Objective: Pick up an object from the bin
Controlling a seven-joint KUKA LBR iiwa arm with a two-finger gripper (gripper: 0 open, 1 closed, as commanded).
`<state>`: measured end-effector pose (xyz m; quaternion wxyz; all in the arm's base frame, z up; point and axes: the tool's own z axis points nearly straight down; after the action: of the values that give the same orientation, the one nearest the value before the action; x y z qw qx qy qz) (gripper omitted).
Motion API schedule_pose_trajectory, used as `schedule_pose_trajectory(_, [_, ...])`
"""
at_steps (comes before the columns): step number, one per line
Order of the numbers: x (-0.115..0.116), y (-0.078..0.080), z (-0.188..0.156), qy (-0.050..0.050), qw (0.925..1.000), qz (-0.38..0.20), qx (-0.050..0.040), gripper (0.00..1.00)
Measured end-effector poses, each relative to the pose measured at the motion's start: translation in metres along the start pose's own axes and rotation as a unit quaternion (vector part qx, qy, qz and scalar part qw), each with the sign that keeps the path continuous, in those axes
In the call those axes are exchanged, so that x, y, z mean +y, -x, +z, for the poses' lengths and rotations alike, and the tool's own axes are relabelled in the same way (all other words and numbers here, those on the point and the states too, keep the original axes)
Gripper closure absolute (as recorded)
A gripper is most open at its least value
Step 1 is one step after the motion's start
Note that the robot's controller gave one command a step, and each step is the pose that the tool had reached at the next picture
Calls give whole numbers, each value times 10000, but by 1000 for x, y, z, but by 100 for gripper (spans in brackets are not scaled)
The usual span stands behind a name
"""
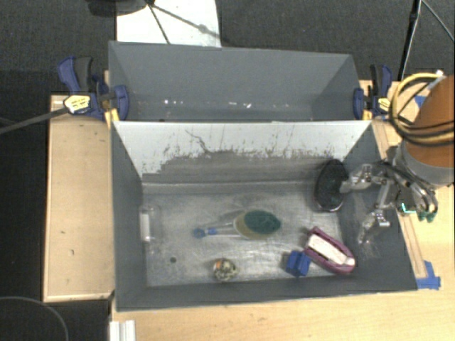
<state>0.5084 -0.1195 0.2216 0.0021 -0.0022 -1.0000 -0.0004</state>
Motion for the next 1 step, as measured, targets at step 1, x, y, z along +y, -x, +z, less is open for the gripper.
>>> schedule_pose_trajectory(1, [16, 19, 139, -3, 9999, -102, 7, 0])
